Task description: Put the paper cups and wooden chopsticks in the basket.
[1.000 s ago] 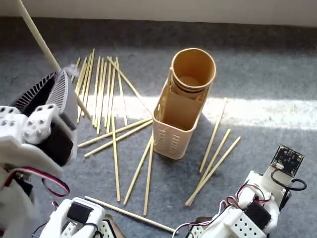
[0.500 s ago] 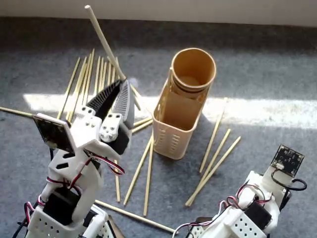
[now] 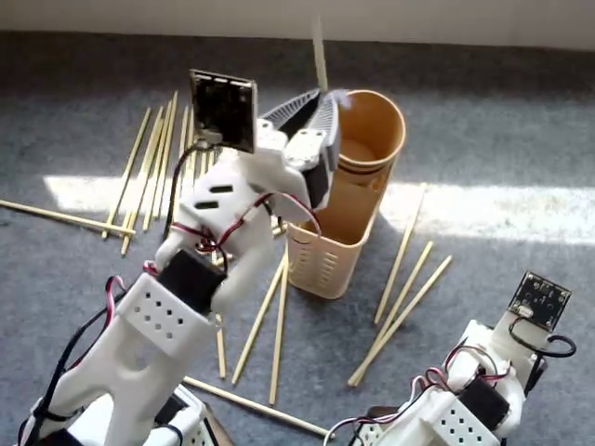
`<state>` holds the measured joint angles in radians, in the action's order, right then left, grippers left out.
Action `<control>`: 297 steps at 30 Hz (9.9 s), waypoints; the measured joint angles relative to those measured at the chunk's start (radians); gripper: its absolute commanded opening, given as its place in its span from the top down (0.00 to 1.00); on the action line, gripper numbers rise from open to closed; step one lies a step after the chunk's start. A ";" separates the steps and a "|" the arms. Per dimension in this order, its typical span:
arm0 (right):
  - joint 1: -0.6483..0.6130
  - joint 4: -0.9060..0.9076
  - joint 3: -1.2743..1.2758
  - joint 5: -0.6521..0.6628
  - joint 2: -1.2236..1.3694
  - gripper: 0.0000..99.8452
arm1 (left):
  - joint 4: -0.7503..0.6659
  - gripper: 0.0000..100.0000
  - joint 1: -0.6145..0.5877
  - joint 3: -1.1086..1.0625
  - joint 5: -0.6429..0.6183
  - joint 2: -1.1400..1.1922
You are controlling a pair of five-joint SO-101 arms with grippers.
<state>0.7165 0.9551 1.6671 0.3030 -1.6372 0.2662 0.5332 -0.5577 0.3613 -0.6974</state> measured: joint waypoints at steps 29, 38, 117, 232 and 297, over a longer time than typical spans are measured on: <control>0.000 0.000 0.000 0.000 0.000 0.74 | 0.040 0.92 -0.035 -0.272 0.052 -0.256; 0.000 0.000 0.000 0.000 0.000 0.74 | 0.160 0.92 -0.582 -0.068 -0.097 -0.173; 0.000 0.000 0.000 0.000 0.000 0.74 | 1.462 1.00 -0.694 1.860 0.184 1.995; 0.000 0.000 0.000 0.000 0.000 0.74 | 0.221 1.00 -0.020 0.295 -0.057 0.074; 0.000 0.000 0.000 0.000 0.000 0.74 | 0.411 0.99 0.014 0.195 -0.038 -0.060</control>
<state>0.7165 0.9551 1.6671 0.3030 -1.6372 0.6774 0.5470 -0.3629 0.3230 -0.7572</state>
